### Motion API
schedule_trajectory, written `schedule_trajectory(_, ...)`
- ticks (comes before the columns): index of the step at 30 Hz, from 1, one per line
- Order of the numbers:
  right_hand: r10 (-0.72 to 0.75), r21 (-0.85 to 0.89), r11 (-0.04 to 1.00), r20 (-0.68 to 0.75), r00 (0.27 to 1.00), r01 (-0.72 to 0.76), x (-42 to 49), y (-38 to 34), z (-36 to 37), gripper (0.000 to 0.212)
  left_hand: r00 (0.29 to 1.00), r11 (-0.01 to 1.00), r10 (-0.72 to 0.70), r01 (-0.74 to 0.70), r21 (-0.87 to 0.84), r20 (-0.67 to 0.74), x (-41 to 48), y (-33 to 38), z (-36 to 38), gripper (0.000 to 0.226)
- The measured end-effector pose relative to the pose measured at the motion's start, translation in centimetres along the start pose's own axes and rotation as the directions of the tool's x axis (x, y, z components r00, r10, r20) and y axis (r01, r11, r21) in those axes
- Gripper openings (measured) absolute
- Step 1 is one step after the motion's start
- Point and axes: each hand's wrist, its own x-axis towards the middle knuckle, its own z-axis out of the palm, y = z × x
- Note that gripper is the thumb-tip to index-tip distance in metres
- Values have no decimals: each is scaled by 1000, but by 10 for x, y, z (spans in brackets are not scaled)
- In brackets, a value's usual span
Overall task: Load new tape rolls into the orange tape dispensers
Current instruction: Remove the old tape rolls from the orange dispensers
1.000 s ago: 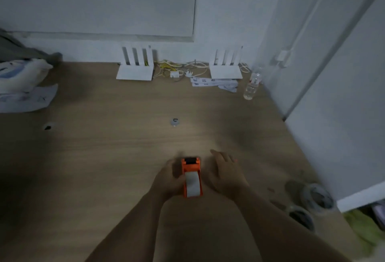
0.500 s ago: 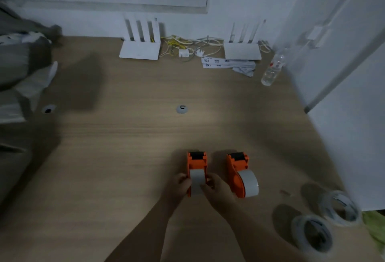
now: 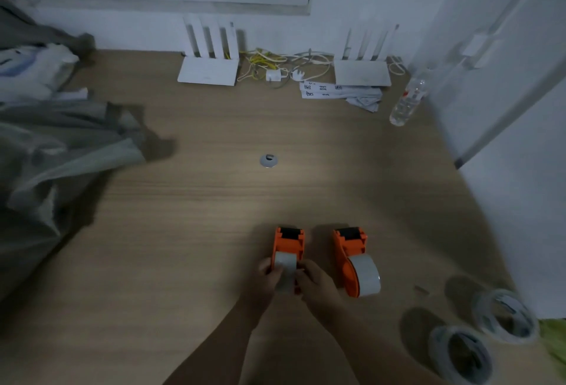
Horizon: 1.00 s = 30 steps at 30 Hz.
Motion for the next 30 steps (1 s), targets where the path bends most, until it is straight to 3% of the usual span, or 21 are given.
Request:
schedule_trajectory(4,66,-73,995,-95,993,-73,1,0,-3,24,1000,994,-18,19,-106,13,-8,10,-1,24)
schedule_trajectory(7,163,-64,984,-66,984,-167,1,8,0,40,1000,977,-31,31,-212,6,-16,17,2,27)
schedule_trajectory(11,212,163,963,20,977,-212,-8,8,2,29,999,947,-44,42,-318,-1,-29,24,3,29)
schedule_trajectory(16,133,300,942,91,987,-154,-17,3,-6,15,1000,913,-20,11,-409,-17,-47,32,-2,27)
schedule_trajectory(20,108,241,964,46,993,-116,-19,6,-7,21,997,910,54,-74,-409,-59,-56,46,-11,28)
schedule_trajectory(30,18,118,993,-99,995,-6,-16,-2,-1,27,996,891,87,-91,-445,-29,-64,60,-19,38)
